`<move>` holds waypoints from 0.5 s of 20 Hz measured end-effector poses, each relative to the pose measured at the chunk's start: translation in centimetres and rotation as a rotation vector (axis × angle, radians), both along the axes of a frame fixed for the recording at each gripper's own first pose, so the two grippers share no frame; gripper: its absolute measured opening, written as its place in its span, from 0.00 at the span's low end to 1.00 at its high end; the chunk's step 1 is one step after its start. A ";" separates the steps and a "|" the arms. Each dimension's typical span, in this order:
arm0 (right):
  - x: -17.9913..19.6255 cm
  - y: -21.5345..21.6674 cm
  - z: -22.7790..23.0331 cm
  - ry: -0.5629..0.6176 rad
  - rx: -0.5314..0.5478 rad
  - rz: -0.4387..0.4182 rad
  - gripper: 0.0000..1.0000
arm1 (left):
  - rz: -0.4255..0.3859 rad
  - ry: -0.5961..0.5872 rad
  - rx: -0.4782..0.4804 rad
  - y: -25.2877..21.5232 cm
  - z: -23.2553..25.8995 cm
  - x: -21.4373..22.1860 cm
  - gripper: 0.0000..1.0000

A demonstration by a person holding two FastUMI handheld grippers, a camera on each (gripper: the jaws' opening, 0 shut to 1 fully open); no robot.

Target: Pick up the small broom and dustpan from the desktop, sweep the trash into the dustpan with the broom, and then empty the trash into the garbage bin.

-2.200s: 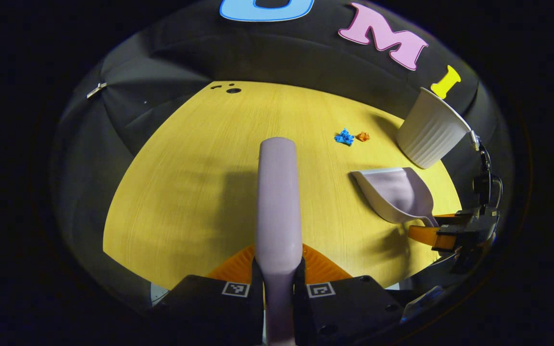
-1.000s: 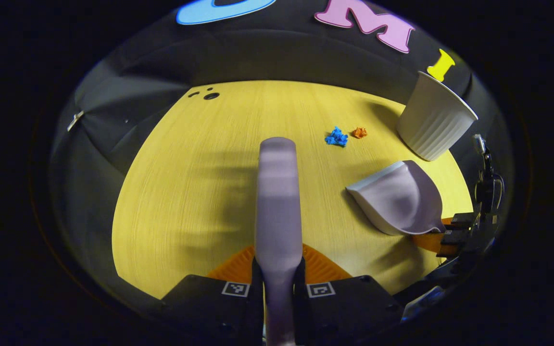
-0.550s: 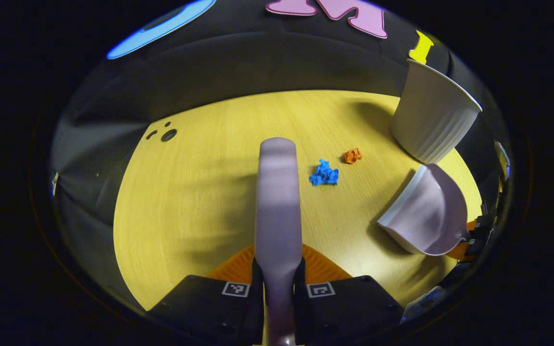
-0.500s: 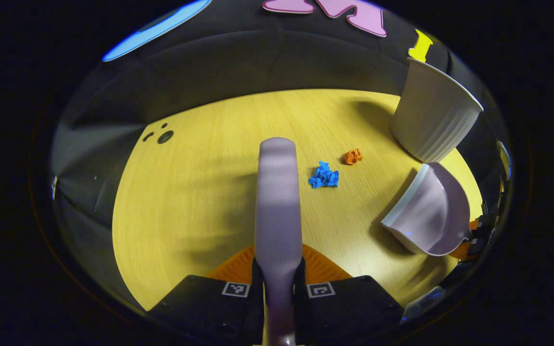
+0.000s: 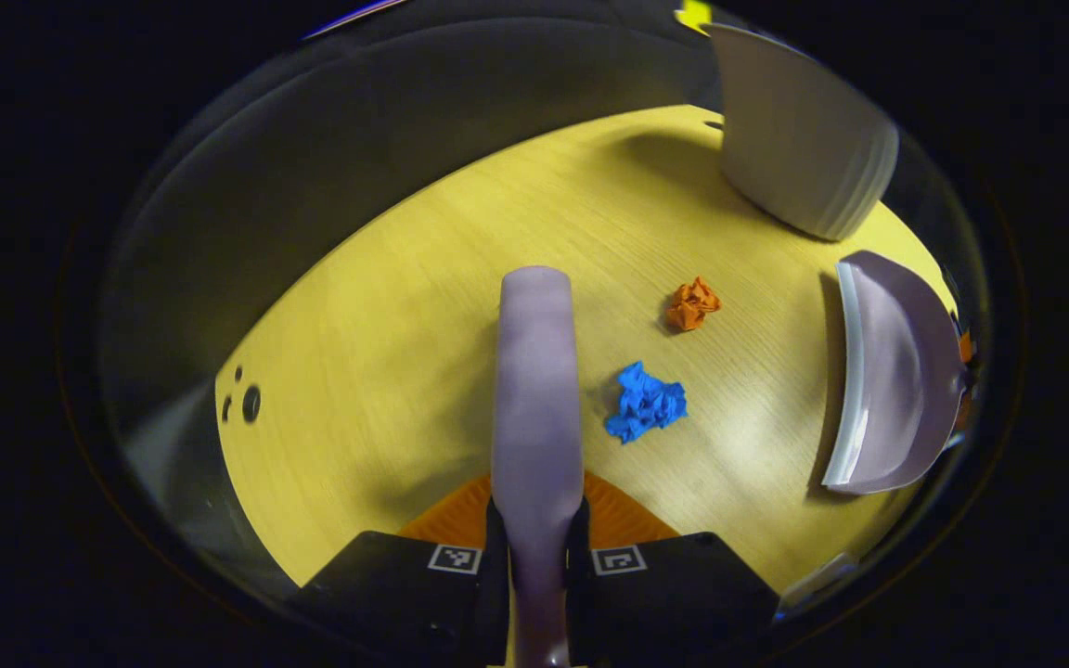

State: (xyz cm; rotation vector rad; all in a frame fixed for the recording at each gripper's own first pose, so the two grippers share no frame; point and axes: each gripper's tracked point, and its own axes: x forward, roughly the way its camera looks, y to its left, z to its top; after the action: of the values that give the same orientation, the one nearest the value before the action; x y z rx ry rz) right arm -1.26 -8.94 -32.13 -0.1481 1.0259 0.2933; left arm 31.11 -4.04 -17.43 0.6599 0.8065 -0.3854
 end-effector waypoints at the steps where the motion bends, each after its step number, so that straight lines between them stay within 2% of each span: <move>1: 0.0 0.0 -0.2 0.006 -0.002 0.010 0.41 | -0.040 0.018 0.013 -0.8 -0.2 0.2 0.29; 2: -0.1 -0.2 -0.4 0.015 -0.003 0.017 0.36 | -0.077 0.029 0.028 -1.5 -0.4 0.4 0.27; 3: -0.1 -0.2 -0.4 0.022 0.000 0.022 0.41 | -0.118 0.041 0.031 -2.4 -0.7 0.4 0.28; 4: 0.0 -0.1 -0.3 0.024 0.005 0.023 0.41 | -0.150 0.054 0.033 -3.3 -0.9 0.5 0.29; 5: 0.0 0.0 -0.3 0.025 0.009 0.024 0.36 | -0.180 0.074 0.032 -4.0 -1.0 0.3 0.29; 6: 0.0 -0.1 -0.4 0.027 0.011 0.026 0.41 | -0.208 0.100 0.030 -4.7 -1.2 -0.2 0.29; 7: 0.1 -0.1 -0.5 0.025 0.013 0.030 0.36 | -0.235 0.126 0.027 -5.4 -1.6 -0.6 0.29; 8: 0.0 -0.1 -0.4 0.023 0.013 0.034 0.36 | -0.267 0.148 0.026 -6.3 -1.8 -1.3 0.29; 9: 0.1 -0.1 -0.4 0.021 0.014 0.035 0.41 | -0.297 0.172 0.026 -7.2 -2.3 -2.0 0.28; 10: 0.0 -0.1 -0.4 0.021 0.015 0.036 0.41 | -0.319 0.199 0.024 -8.0 -2.7 -2.9 0.28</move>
State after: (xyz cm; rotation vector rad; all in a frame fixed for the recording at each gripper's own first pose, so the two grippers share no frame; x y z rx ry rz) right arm -1.23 -9.02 -32.55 -0.1504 1.0426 0.3361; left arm 28.25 -12.08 -20.09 0.7838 0.8967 -0.7408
